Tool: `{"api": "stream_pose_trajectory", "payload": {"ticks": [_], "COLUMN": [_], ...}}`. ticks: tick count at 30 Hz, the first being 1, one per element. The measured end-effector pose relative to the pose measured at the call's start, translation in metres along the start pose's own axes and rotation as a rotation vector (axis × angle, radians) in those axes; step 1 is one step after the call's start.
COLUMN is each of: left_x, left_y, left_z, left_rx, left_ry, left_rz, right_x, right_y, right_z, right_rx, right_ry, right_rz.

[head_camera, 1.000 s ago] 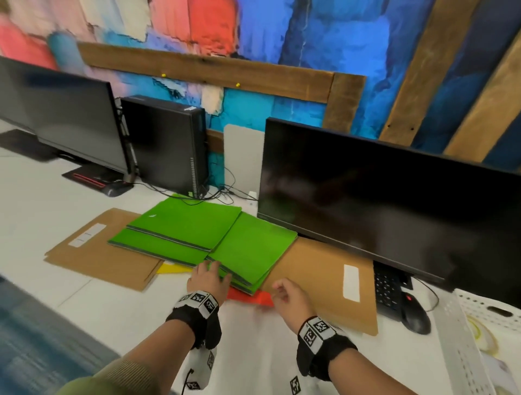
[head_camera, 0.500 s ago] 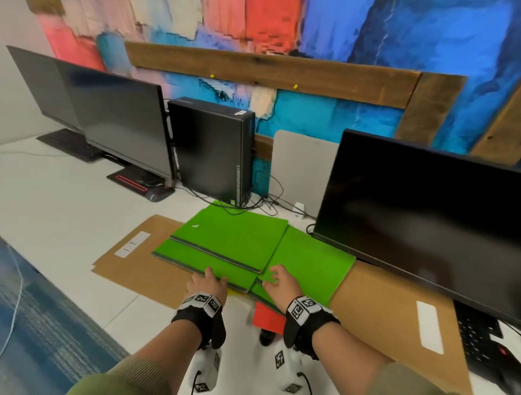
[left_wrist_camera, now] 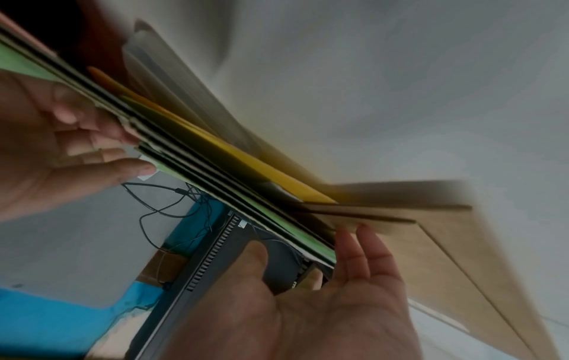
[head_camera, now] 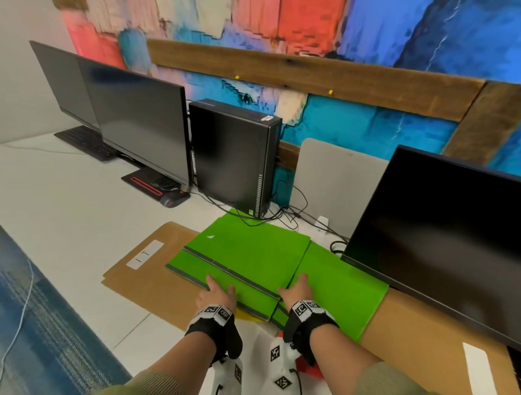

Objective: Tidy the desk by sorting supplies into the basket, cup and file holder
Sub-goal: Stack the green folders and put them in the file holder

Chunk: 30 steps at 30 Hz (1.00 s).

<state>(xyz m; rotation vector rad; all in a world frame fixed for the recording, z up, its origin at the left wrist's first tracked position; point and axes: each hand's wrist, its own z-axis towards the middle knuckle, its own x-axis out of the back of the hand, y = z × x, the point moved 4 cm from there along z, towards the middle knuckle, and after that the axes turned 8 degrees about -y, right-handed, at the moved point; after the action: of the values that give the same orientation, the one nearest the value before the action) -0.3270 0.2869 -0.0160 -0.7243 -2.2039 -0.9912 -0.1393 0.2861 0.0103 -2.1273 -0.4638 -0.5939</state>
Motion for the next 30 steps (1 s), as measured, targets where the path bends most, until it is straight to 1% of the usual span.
{"api": "stream_pose_trajectory", "payload": {"ticks": [2, 3, 5, 6, 7, 8, 10, 13, 17, 23, 25, 27, 30], "left_x": [-0.001, -0.002, -0.005, -0.006, -0.006, -0.006, -0.005, 0.0, 0.006, 0.01, 0.011, 0.012, 0.013], "left_y": [0.0, 0.0, 0.001, 0.002, 0.003, 0.003, 0.002, 0.002, 0.003, 0.013, 0.014, 0.016, 0.018], "left_z": [0.002, 0.003, 0.005, 0.006, 0.006, 0.007, 0.008, 0.01, 0.013, 0.01, 0.008, 0.005, 0.002], "left_rx": [0.008, 0.007, 0.005, 0.005, 0.007, 0.008, 0.011, 0.007, -0.006, -0.054, -0.063, -0.074, -0.066], "left_ry": [-0.004, -0.009, -0.017, -0.017, -0.012, -0.006, 0.014, 0.043, 0.048, 0.028, 0.049, 0.073, 0.085], "left_rz": [-0.015, -0.014, -0.018, -0.024, -0.034, -0.046, -0.092, -0.217, -0.374, -0.492, -0.529, -0.568, -0.612], "right_x": [-0.003, -0.006, -0.016, -0.021, -0.024, -0.027, -0.026, -0.021, -0.018, -0.015, -0.017, -0.018, -0.021], "right_y": [-0.004, -0.006, -0.008, -0.009, -0.009, -0.008, -0.01, -0.014, -0.019, -0.035, -0.038, -0.042, -0.046], "right_z": [0.002, 0.003, 0.006, 0.007, 0.006, 0.006, 0.007, 0.01, 0.012, 0.007, 0.003, -0.005, -0.019], "right_rx": [0.037, 0.077, 0.177, 0.215, 0.233, 0.237, 0.254, 0.275, 0.276, 0.293, 0.331, 0.402, 0.493], "right_ry": [-0.028, -0.038, -0.082, -0.122, -0.164, -0.192, -0.2, -0.209, -0.236, -0.191, -0.211, -0.254, -0.334], "right_rz": [-0.082, -0.198, -0.508, -0.619, -0.677, -0.695, -0.7, -0.722, -0.795, -0.955, -0.998, -1.02, -0.992]}}
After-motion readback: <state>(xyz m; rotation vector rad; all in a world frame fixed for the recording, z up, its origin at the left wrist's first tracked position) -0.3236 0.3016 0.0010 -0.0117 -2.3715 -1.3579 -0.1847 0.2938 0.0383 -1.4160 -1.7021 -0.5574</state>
